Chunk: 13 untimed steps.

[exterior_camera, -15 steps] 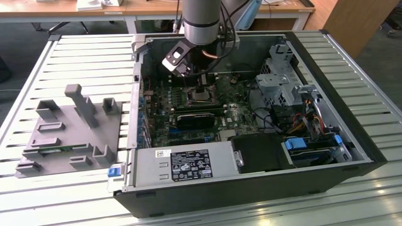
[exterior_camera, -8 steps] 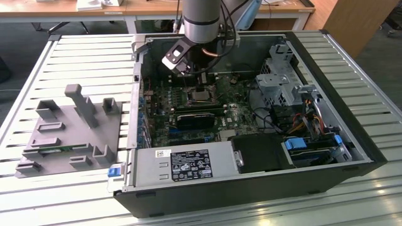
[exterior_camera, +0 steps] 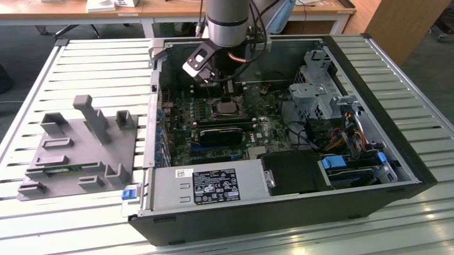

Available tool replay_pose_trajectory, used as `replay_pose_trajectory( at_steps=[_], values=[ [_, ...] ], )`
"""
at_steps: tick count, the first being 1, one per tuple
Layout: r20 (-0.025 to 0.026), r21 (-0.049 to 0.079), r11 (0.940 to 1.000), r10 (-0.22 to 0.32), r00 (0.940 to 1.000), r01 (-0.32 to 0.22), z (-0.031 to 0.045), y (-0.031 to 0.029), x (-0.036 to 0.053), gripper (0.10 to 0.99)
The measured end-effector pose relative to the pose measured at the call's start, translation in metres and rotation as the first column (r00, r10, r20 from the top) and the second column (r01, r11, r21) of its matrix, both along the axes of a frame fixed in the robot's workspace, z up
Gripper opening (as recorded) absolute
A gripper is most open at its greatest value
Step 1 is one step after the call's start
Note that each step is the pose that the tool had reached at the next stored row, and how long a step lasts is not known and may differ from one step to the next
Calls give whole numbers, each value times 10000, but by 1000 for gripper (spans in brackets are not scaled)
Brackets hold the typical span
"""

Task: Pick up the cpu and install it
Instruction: 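Close the cpu cover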

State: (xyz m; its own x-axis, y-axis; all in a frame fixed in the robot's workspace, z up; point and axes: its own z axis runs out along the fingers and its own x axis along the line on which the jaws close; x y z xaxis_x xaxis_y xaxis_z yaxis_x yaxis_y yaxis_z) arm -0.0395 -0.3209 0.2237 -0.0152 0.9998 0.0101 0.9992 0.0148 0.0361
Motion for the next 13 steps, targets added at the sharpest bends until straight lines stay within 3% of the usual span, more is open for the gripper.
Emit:
replay_pose_trajectory(
  at_steps=[6, 13],
  values=[
    [1, 2, 10000, -1, 10000, 1, 105, 0, 0, 106],
    [1, 1, 10000, -2, 10000, 2, 329, 0, 0, 106]
  ],
)
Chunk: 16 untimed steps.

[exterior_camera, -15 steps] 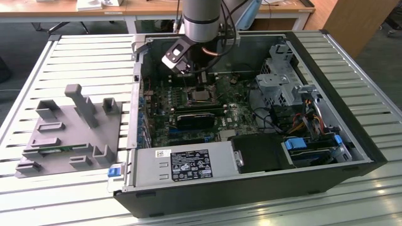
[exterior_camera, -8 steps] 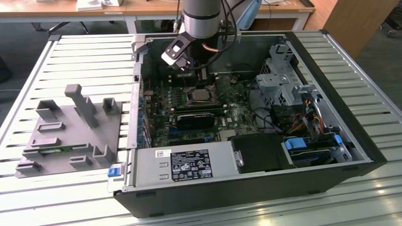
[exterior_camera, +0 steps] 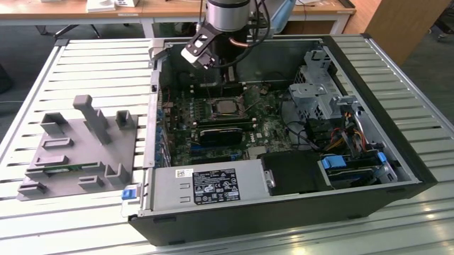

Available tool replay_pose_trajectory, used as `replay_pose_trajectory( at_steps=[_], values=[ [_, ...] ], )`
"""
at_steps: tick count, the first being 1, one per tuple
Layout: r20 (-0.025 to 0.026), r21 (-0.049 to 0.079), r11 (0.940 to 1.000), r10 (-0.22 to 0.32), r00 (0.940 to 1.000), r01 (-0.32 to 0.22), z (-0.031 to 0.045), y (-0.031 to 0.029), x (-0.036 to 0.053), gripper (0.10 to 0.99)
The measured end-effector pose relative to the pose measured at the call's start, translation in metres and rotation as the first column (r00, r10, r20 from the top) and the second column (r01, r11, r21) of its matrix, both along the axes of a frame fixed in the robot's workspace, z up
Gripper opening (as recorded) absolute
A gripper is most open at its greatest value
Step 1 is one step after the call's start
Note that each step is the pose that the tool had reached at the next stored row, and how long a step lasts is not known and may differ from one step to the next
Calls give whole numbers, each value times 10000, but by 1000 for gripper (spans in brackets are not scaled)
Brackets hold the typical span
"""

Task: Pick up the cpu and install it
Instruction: 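Close the cpu cover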

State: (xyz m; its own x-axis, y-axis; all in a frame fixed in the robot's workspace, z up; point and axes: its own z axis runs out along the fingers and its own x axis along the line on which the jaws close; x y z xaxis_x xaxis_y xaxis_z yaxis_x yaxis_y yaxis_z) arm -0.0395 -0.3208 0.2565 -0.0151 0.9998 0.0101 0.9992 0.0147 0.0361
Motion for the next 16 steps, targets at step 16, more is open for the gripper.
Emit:
replay_pose_trajectory(
  at_steps=[16],
  values=[
    [-4, 5, 10000, 0, 10000, 0, 73, -75, 27, 106]
  ],
)
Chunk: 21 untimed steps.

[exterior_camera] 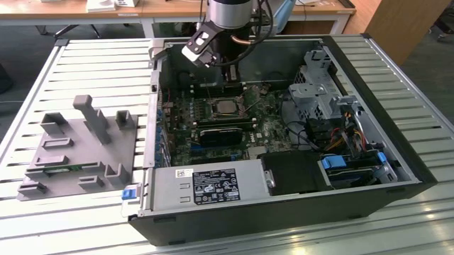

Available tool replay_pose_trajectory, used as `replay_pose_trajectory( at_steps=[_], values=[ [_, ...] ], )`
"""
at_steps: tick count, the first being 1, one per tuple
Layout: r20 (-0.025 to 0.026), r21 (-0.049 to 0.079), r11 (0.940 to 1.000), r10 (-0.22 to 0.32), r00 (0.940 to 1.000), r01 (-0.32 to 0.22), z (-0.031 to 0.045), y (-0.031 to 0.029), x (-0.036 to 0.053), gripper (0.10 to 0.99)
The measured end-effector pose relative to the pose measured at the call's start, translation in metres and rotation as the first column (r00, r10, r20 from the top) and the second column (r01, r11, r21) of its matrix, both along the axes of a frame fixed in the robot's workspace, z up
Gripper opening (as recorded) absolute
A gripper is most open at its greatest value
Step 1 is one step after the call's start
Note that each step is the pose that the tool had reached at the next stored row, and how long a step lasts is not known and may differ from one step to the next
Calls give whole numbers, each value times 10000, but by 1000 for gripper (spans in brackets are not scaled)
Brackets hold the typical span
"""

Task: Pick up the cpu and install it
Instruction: 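Close the cpu cover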

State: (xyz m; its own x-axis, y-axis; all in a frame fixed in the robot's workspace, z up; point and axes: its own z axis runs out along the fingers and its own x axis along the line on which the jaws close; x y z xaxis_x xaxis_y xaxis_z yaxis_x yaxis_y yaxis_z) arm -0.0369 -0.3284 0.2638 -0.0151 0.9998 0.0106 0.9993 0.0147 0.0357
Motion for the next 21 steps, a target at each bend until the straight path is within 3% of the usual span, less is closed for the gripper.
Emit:
replay_pose_trajectory(
  at_steps=[6, 15, 21],
  values=[
    [-10, 0, 10000, 1, 10000, -1, 0, -1, 91, 106],
    [-10, 0, 10000, 0, 10000, 0, 106, -1, 94, 106],
    [-11, 1, 10000, 0, 10000, 0, 109, -1, 105, 106]
  ],
)
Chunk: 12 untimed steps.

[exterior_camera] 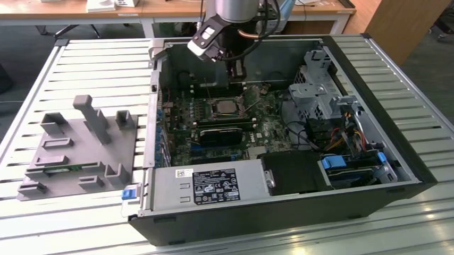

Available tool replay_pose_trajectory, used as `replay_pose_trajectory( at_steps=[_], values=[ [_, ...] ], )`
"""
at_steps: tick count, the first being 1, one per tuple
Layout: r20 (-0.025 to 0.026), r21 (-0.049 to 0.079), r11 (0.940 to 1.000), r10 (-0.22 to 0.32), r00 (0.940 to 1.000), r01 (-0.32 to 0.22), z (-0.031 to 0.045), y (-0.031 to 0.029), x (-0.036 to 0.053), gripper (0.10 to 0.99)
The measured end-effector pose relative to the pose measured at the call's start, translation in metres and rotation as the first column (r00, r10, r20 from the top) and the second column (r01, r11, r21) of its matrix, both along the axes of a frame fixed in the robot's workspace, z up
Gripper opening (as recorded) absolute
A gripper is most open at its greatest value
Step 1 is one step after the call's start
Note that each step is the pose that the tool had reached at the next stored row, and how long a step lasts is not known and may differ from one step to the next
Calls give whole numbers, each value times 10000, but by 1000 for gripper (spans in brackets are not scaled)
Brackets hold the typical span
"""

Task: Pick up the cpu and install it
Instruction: 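Close the cpu cover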

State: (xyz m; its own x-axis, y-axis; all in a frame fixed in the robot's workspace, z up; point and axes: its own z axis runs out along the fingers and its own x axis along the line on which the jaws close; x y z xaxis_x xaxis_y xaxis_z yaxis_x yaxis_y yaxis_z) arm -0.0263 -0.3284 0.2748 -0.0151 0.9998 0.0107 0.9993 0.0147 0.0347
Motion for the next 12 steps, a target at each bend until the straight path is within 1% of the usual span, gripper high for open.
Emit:
replay_pose_trajectory(
  at_steps=[5, 12],
  values=[
    [0, -5, 10000, 1, 10000, -1, -1, 0, 23, 106],
    [0, -33, 10000, 0, 10000, 0, -1, 0, 28, 106]
  ],
)
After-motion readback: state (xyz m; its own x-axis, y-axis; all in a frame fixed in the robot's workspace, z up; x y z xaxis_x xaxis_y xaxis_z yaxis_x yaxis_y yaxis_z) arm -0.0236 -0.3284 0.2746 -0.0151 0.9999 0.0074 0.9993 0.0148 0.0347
